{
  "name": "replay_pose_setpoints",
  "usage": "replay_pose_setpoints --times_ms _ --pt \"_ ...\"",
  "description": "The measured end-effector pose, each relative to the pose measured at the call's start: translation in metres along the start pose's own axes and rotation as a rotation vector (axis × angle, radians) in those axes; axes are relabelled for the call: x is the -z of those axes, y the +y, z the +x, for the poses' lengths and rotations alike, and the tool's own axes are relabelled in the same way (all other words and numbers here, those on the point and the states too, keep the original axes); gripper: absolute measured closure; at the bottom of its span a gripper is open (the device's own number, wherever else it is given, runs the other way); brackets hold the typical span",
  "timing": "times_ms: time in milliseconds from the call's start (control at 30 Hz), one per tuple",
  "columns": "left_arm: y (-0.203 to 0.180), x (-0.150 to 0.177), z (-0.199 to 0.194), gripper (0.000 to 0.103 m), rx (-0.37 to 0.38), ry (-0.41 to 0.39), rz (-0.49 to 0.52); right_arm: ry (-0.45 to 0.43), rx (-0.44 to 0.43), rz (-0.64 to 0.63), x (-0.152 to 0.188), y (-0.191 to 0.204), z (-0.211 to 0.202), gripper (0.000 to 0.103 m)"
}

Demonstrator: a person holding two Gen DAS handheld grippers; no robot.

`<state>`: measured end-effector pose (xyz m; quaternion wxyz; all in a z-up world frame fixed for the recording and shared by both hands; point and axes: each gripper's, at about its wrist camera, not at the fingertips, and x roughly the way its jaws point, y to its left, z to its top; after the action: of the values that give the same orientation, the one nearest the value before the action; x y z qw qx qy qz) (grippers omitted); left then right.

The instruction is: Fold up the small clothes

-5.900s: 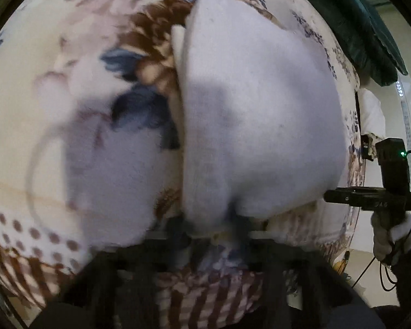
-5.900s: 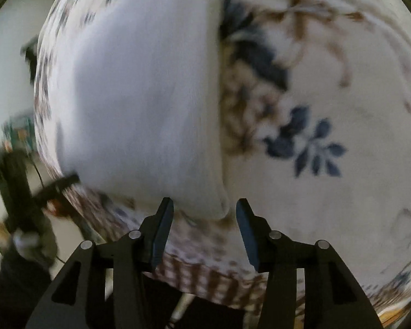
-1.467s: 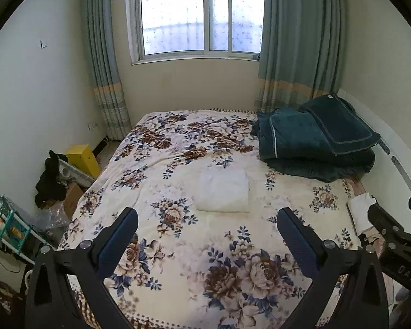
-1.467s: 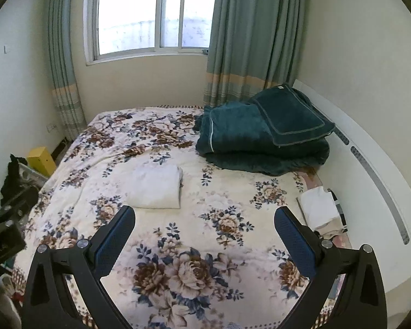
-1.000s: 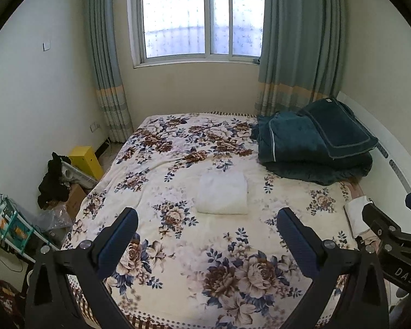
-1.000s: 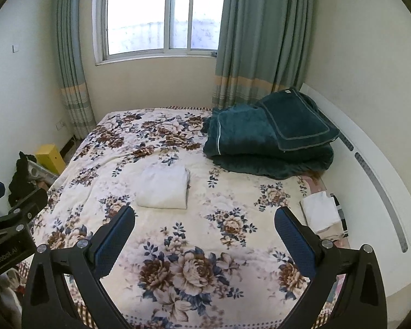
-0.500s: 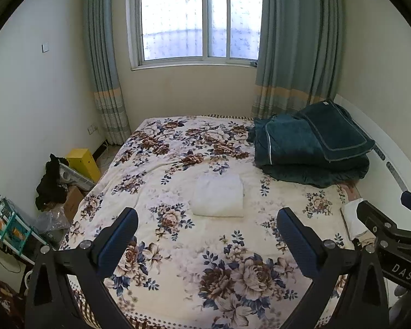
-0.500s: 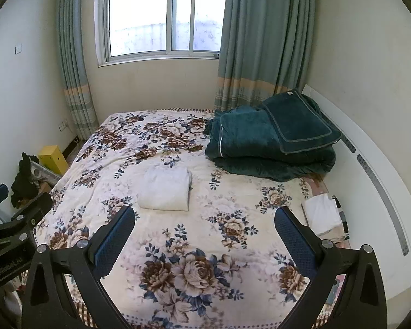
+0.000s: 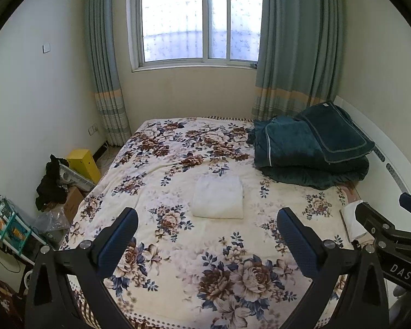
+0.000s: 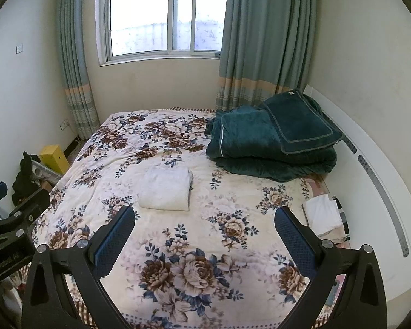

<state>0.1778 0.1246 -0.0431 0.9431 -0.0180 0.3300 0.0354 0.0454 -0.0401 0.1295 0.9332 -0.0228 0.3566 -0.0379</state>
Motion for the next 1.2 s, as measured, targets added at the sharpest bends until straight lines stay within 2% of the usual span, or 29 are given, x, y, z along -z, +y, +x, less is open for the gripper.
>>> replay_pose_setpoints --times_ms 700,1200 --pt "-0.003 -0.012 -0.005 0.0 -0.017 -0.011 -0.009 -0.005 -0.001 -0.005 -0.003 -0.003 0.001 0.0" --pt "-0.006 -0.005 -0.014 0.0 -0.024 -0.019 -0.017 -0.005 -0.002 -0.002 -0.002 -0.002 0.003 0.0"
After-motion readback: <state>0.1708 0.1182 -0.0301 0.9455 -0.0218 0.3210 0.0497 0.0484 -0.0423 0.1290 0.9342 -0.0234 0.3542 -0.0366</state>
